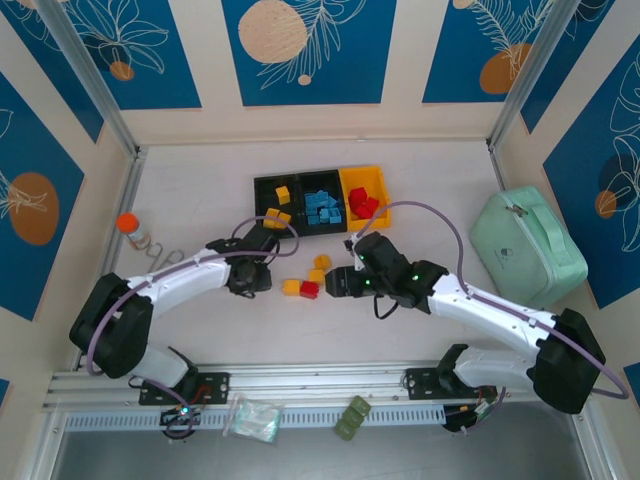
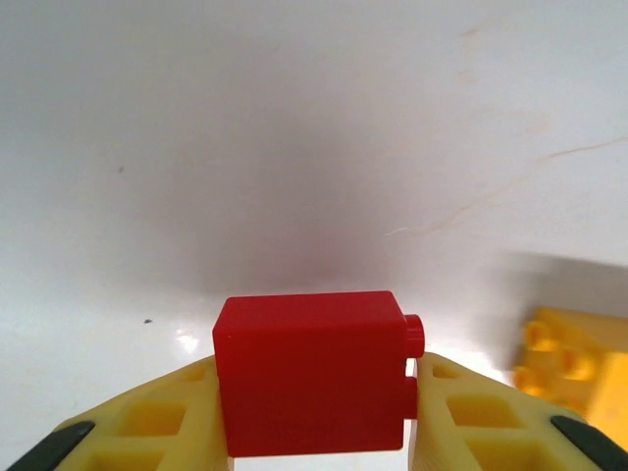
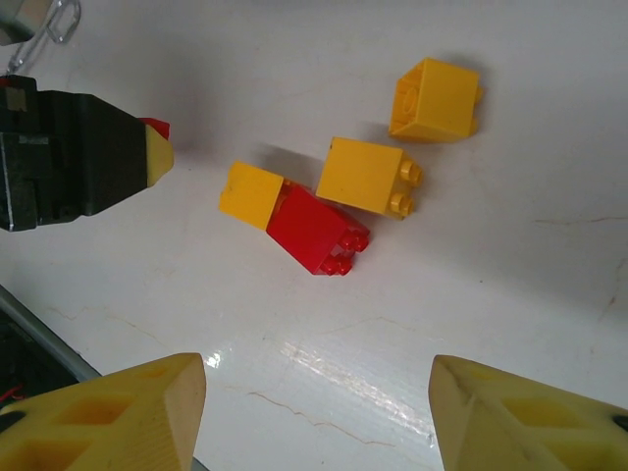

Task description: Sort the legos into containers by color

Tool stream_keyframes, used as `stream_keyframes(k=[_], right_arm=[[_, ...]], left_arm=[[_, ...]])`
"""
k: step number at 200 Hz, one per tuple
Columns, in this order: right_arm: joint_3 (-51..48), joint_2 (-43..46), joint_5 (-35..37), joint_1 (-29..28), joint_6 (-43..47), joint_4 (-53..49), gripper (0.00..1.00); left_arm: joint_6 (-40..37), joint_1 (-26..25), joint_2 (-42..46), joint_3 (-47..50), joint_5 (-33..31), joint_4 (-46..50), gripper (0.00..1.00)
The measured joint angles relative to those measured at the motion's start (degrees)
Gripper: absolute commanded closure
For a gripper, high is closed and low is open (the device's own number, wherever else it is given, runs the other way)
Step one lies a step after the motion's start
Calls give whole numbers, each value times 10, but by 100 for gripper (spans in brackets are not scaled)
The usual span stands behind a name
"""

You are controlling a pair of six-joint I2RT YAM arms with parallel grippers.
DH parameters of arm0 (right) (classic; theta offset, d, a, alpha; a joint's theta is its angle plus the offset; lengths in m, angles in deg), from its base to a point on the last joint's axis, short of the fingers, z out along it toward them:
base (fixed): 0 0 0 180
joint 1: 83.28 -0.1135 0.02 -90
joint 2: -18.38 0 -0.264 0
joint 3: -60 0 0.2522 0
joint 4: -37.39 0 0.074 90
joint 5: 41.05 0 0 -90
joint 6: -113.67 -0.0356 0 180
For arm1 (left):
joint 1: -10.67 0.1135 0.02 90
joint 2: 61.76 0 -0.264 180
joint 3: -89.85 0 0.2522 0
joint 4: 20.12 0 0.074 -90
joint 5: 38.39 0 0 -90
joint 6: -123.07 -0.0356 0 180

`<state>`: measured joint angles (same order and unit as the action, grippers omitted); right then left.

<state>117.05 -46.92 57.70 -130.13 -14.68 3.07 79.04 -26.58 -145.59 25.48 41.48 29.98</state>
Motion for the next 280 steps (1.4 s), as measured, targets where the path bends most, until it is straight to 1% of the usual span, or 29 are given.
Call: stream_keyframes(k=[43,89,124,153,198,232,280], right_arm=[[-5,47,2,39,-2,-24,38],[-27,107,3,86,-3,-59,38],[-50,161,5,128,-9,-90,38],[-75,203,4,178,-12,-115,38],[-89,237,-12,242,-11,-139,38],[-101,244,-26,263,-11,-146,38],[-105,248,-37,268,-11,-151,38]], left_arm=[[-14,-20,-14,-64,3,9,68],[-30,-47,-94,-177,9,24,68],[-46,-67,-180,-301,14,38,68],[-60,-77,-258,-417,19,56,68],[-76,-87,-370,-585,27,88,68],[-89,-87,-440,-702,38,113,68],[-106,-87,-532,-849,50,140,68]])
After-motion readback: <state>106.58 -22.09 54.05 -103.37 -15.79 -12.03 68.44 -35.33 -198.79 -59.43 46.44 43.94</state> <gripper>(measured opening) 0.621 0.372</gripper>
